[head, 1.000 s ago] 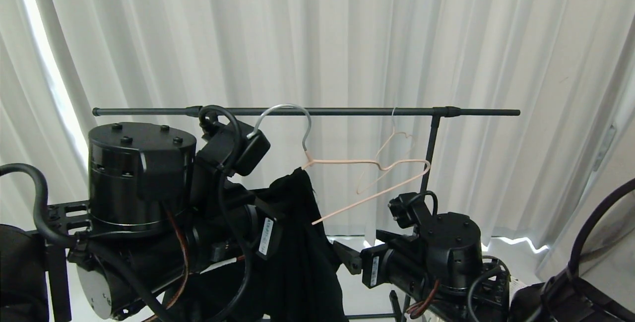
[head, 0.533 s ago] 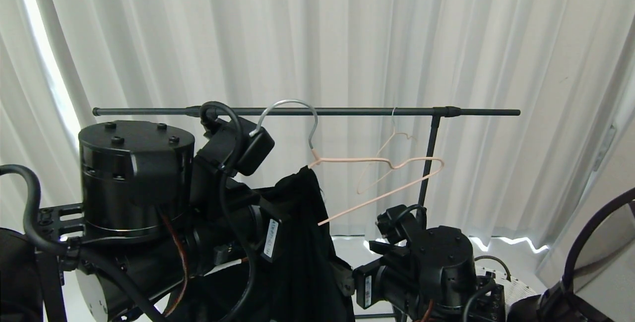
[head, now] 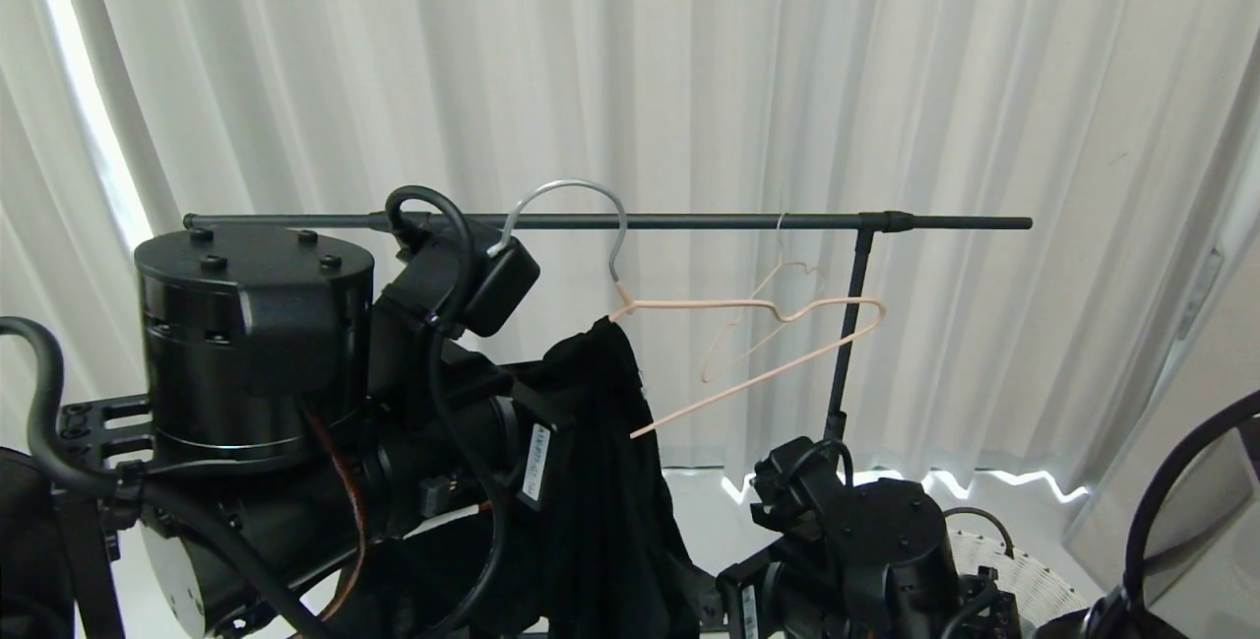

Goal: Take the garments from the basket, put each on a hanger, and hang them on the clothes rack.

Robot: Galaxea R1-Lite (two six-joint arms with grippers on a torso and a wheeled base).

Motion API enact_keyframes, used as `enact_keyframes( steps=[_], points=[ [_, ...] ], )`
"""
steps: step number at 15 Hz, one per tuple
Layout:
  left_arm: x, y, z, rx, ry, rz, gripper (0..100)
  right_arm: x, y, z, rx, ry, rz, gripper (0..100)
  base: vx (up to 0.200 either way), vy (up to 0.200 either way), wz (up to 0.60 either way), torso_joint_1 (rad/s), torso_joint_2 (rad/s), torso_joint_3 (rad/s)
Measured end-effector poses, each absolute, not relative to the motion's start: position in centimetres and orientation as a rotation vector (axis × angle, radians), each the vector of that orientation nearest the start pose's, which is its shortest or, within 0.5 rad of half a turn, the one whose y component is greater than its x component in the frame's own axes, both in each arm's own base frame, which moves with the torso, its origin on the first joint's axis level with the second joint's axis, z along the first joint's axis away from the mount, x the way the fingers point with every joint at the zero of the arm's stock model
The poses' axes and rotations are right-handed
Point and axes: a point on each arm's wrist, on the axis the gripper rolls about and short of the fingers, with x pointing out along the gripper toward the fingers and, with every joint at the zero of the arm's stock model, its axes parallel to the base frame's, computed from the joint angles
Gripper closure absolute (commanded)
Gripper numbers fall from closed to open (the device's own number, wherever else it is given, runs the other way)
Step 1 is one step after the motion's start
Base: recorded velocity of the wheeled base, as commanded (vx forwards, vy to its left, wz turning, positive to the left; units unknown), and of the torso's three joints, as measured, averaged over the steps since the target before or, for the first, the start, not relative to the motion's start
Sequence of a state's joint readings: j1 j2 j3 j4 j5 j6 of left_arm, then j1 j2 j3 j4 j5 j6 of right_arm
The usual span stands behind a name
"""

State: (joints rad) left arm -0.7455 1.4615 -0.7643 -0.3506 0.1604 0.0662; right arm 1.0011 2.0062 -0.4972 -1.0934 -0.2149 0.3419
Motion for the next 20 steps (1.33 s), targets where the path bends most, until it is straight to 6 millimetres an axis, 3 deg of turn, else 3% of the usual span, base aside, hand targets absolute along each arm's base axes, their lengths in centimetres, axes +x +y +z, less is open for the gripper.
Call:
enact_keyframes(
  steps=[8, 14, 20],
  points=[
    [18.3, -15.6, 19.9, 0.249, 0.326, -0.552, 100, 19.5, 21.4, 5.9, -0.011, 0.462, 0.567, 0, 0.0, 0.0, 0.0, 0.0, 0.0, 0.0],
    [17.2, -13.8, 15.9, 0.399, 0.443, -0.483, 100, 23.5, 15.9, 8.0, -0.074, 0.365, 0.385, 0, 0.0, 0.0, 0.0, 0.0, 0.0, 0.0],
    [17.0, -13.6, 13.7, 0.435, 0.525, -0.485, 100, 23.1, 14.7, 10.5, -0.069, 0.318, 0.439, 0, 0.0, 0.0, 0.0, 0.0, 0.0, 0.0]
  ],
)
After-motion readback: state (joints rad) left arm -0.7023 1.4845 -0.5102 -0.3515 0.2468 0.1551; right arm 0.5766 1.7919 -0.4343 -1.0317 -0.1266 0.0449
